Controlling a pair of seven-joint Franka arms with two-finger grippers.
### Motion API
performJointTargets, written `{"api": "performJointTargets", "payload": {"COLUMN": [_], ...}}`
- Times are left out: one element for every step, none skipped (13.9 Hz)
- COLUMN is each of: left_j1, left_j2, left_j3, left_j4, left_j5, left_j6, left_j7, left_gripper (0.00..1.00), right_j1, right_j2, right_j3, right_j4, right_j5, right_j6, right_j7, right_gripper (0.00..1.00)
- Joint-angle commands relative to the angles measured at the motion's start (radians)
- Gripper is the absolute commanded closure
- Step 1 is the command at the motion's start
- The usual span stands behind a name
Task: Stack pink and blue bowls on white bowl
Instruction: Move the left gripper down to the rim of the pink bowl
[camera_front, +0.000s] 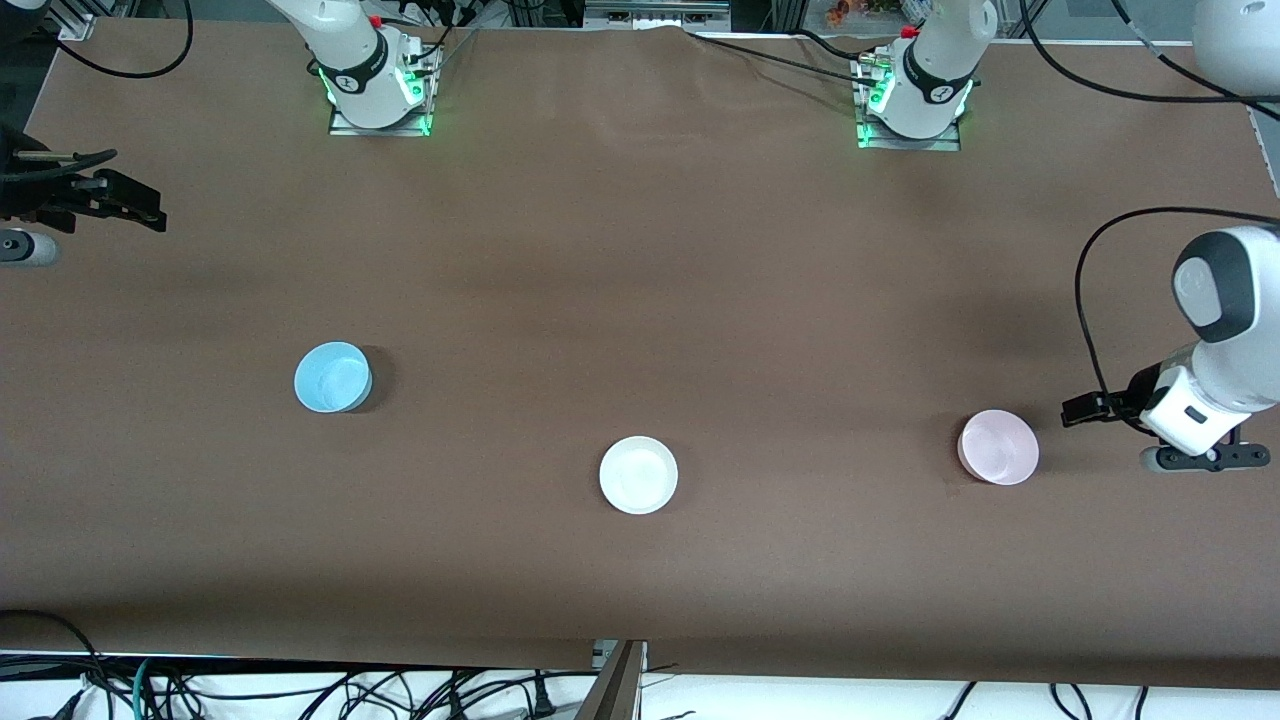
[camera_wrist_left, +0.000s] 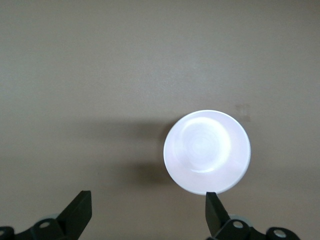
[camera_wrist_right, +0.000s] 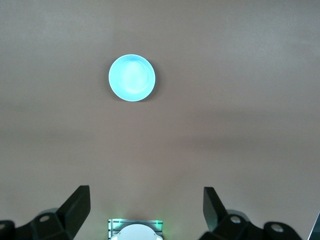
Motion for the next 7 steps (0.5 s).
{"api": "performJointTargets", "payload": {"left_j1": [0.012, 0.012, 0.012, 0.012, 0.013, 0.018, 0.019], "left_j2": [0.047, 0.07, 0.098, 0.127, 0.148, 0.161, 0.161], "left_j3": [-0.009, -0.009, -0.009, -0.009, -0.009, -0.009, -0.009], "left_j4": [-0.05, -0.058, -0.058, -0.058, -0.058, -0.053, -0.053], "left_j5": [-0.026, -0.026, -0.027, -0.027, -0.027, -0.029, -0.029], "left_j6": [0.117, 0.154, 0.188, 0.231, 0.267, 0.278, 0.279], "left_j7": [0.029, 0.023, 0.02, 0.018, 0.015, 0.015, 0.015], "left_gripper": [0.0, 0.0, 0.0, 0.0, 0.01, 0.01, 0.02], "right_j1": [-0.011, -0.012, -0.012, -0.012, -0.012, -0.012, -0.012], "right_j2": [0.011, 0.011, 0.012, 0.022, 0.022, 0.022, 0.022], "right_j3": [0.004, 0.002, 0.002, 0.002, 0.002, 0.002, 0.002], "right_j4": [0.025, 0.025, 0.025, 0.025, 0.025, 0.025, 0.025], "right_j5": [0.015, 0.015, 0.016, 0.015, 0.015, 0.016, 0.018], "right_j6": [-0.009, -0.009, -0.009, -0.01, -0.01, -0.01, -0.01], "right_j7": [-0.005, -0.006, -0.006, -0.009, -0.008, -0.005, 0.003], "right_gripper": [0.0, 0.0, 0.0, 0.0, 0.0, 0.0, 0.0]}}
